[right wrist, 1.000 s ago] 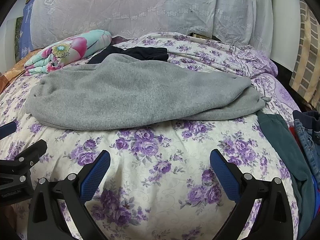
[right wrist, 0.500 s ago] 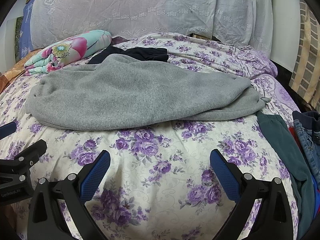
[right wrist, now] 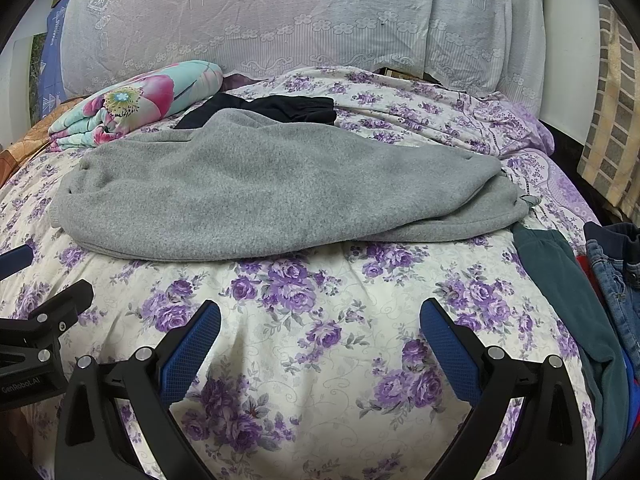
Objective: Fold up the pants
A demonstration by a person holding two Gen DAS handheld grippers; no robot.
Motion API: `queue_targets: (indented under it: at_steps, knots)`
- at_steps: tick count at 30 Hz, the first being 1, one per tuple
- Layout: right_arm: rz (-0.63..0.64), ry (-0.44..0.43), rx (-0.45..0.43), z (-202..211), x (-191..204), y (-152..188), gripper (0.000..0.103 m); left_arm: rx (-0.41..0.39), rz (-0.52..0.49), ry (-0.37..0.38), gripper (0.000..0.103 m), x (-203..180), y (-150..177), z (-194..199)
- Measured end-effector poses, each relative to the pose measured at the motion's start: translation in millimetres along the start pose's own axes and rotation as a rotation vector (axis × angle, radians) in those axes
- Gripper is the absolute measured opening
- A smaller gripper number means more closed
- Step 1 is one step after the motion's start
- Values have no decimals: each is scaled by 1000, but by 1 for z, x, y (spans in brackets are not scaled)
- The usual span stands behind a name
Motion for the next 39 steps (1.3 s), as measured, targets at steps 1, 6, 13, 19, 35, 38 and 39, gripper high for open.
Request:
queue_targets:
  at_steps: [1, 6, 13, 19, 35, 38, 39]
  knots:
    - [0, 0, 0, 0, 0, 0, 100, 0, 0, 0, 99, 0, 0, 0]
    - [0, 0, 0, 0, 0, 0, 100, 1, 1, 1, 99, 0, 0, 0]
    - [0, 0, 0, 0, 0, 0, 100, 2, 1, 1, 99, 1, 0, 0]
    - [0, 1, 0, -1, 0, 0, 100, 3, 2, 2, 99, 0, 0, 0]
    - [-36, 29, 132, -26, -16, 14, 100, 211, 55, 87, 99, 5, 19, -32]
    - [-95, -37, 210, -38, -25, 25, 100, 235, 99, 128, 99, 10, 26, -36]
    - [-115, -61, 210, -38, -29, 27, 100, 222, 86, 126, 99, 9, 29, -35]
Point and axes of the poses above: each gripper's, at about its wrist camera, not at the fingertips, and z roughly against the way its jaws point, x to its left, y to its underside, the point moved 5 cm from there along -z, roughly the way its jaws point, and after that the axes turned 2 degrees about -x, right-handed, at the moved point
